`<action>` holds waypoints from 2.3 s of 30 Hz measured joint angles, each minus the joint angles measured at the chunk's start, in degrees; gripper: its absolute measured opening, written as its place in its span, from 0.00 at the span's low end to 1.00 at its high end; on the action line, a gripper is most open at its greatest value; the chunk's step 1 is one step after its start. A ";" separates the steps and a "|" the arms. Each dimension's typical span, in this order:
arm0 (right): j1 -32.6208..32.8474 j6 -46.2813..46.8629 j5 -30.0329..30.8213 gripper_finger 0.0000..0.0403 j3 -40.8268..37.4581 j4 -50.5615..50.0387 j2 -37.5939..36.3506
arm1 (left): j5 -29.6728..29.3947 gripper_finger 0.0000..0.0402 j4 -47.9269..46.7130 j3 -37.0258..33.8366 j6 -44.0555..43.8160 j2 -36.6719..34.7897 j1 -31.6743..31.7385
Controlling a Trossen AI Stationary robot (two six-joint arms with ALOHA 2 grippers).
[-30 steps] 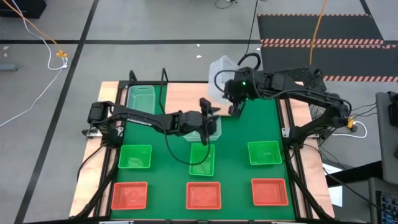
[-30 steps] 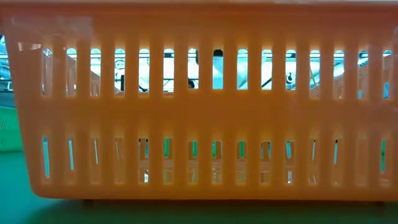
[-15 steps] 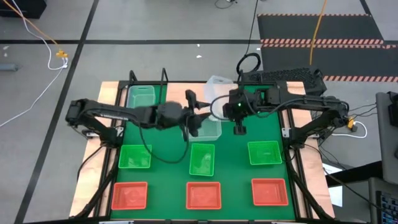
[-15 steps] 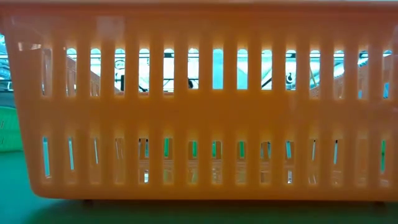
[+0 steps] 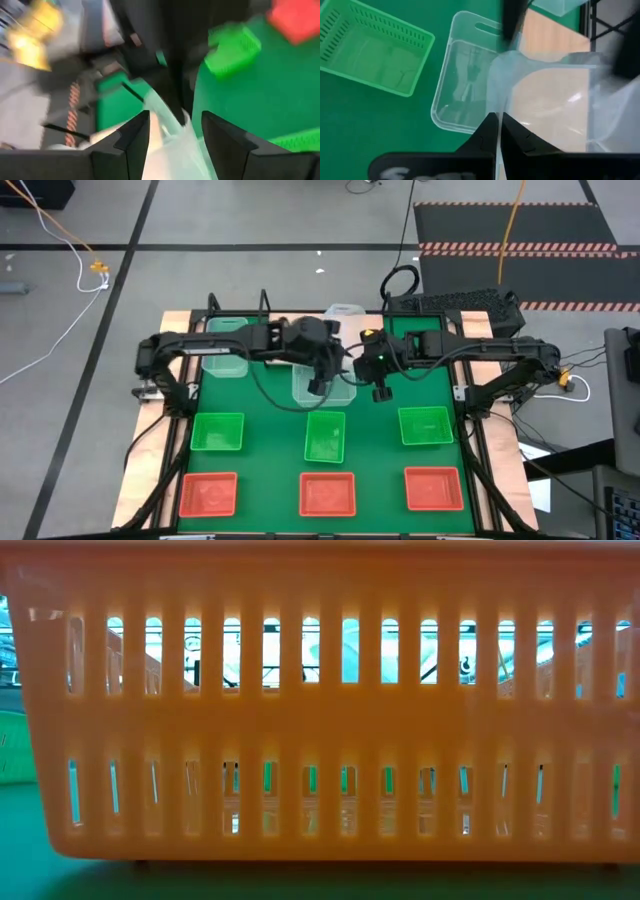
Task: Stack baskets on shelf by color
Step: Put the top right transparent bin on the shelf
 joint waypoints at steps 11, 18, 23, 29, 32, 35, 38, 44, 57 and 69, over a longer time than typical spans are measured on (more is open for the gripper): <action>0.56 0.88 1.19 0.00 -0.83 -2.72 -0.02 | -3.39 0.45 -13.25 12.03 0.40 7.28 0.31; 2.21 -0.54 1.28 0.00 -1.05 -0.85 -0.68 | 1.68 0.45 -16.53 12.42 0.44 7.98 1.99; 2.34 -0.44 -1.32 0.00 -1.07 0.26 -2.54 | 5.32 0.45 -16.59 12.51 2.29 7.81 2.32; 2.37 -0.17 -1.98 0.00 -1.06 1.72 -4.89 | 6.10 0.39 -17.78 12.51 2.57 7.98 2.10; 2.37 -0.17 -2.17 0.00 -0.98 2.21 -5.88 | 6.22 0.28 -18.56 12.45 3.09 8.05 2.08; 2.37 -0.31 -2.31 0.00 -0.98 2.63 -6.16 | 6.51 0.14 -18.89 12.42 4.27 8.07 1.91; 2.33 -0.46 -3.46 0.00 -0.97 2.82 -6.16 | 7.06 0.03 -19.62 12.39 6.43 8.07 1.55; 2.37 0.90 -3.81 0.01 -1.35 3.16 -6.24 | 4.57 0.02 -22.49 12.42 14.15 8.02 0.36; 2.65 13.34 -23.55 0.31 -15.55 26.84 -16.79 | -2.97 0.02 -44.93 12.06 27.75 6.81 5.81; 2.63 13.84 -10.36 0.36 -37.22 47.35 -26.74 | -3.43 0.01 -46.64 12.21 42.25 6.73 12.47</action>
